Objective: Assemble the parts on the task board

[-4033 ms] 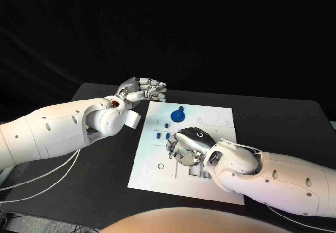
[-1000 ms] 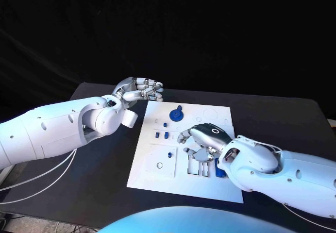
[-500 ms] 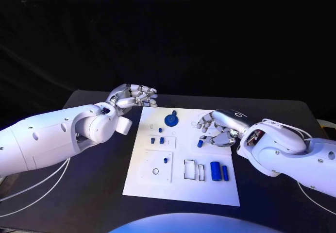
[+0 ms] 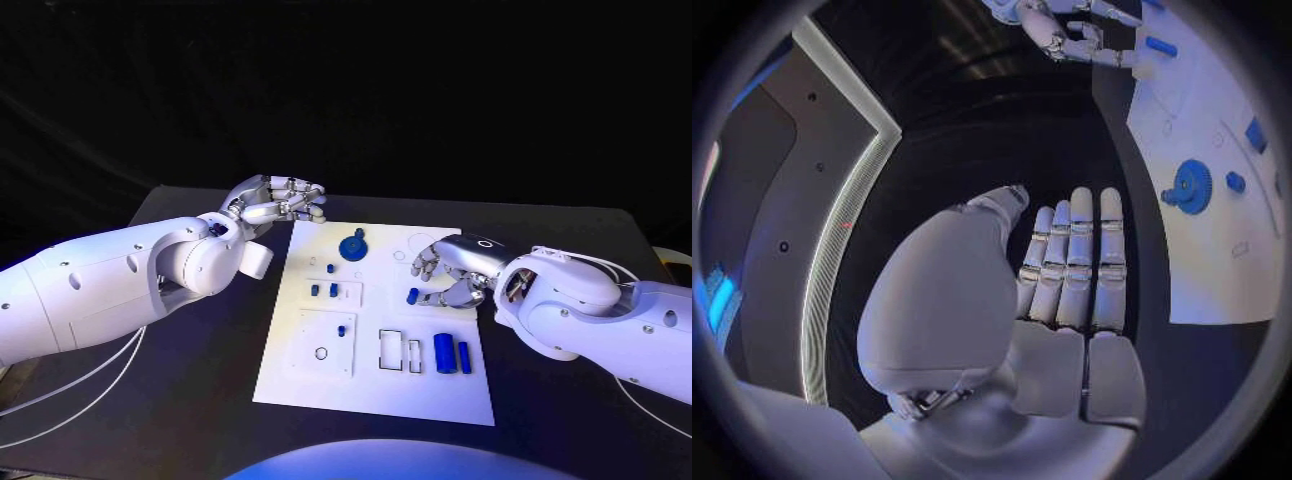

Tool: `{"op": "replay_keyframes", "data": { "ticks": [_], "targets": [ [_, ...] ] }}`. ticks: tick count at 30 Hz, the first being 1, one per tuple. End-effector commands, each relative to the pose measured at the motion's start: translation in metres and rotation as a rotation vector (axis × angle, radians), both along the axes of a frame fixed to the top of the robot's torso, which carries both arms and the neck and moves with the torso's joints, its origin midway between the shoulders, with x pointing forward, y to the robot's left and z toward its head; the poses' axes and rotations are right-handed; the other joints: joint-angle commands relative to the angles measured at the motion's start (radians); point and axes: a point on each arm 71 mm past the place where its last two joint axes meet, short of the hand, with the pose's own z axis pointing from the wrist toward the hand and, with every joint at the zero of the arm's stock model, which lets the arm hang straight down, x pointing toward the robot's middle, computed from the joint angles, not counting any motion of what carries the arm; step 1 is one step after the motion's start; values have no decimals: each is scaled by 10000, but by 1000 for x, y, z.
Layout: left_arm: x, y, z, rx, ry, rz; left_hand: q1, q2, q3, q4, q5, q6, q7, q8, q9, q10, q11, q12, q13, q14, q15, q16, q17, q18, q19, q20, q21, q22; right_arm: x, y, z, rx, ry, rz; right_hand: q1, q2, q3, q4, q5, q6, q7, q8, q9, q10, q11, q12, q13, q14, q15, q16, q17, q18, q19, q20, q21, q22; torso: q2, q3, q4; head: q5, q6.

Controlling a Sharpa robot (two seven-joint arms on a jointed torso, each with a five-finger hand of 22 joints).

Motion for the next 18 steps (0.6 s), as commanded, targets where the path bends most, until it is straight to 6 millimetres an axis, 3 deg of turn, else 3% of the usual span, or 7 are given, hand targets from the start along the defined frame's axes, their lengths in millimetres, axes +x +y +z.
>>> {"op": "replay_keyframes", "data": {
  "ticks": [1,5,11,18],
  "targets": [
    [-1,-2,1,-192,54,-202,81,19,17,-61,32,-39,60,-65,-16,-75,0,-42,-6,3,58,-51,16,93,28,5,-43,-12,-1,2,-7,-638,166,175,126,36,-80,-8,64,12,-2,-28,-13,-44,-24,73,-13,487,53,-14,29,-84,-14,14,5,448,11,3,2,25,-19],
    [-1,-2,1,-184,61,-187,80,18,16,-60,31,-44,63,-68,-17,-80,2,-44,-6,2,60,-55,18,93,27,6,-46,-14,0,4,-12,-708,223,197,378,198,-15,-37,37,110,-27,-15,-14,8,-46,139,-27,481,34,-25,3,-97,36,1,71,492,17,3,1,37,-28],
    [-1,-1,0,-175,68,-172,79,20,16,-59,31,-49,66,-70,-18,-84,4,-45,-6,1,62,-60,20,92,27,7,-49,-15,0,9,-16,-610,182,233,720,511,548,-45,-287,445,-115,14,-47,264,-132,228,-120,499,-43,-11,39,-149,202,-65,334,652,21,7,-13,56,-60],
    [-1,-1,0,-172,78,-175,73,48,24,-48,35,-56,73,-75,-20,-95,11,-46,-4,1,68,-74,30,92,27,9,-59,-21,-1,16,-19,-340,115,320,706,549,1201,54,-394,724,-194,18,-91,534,-204,182,-255,526,-107,20,102,-185,301,-126,499,764,14,13,-17,56,-74]
  ]
}}
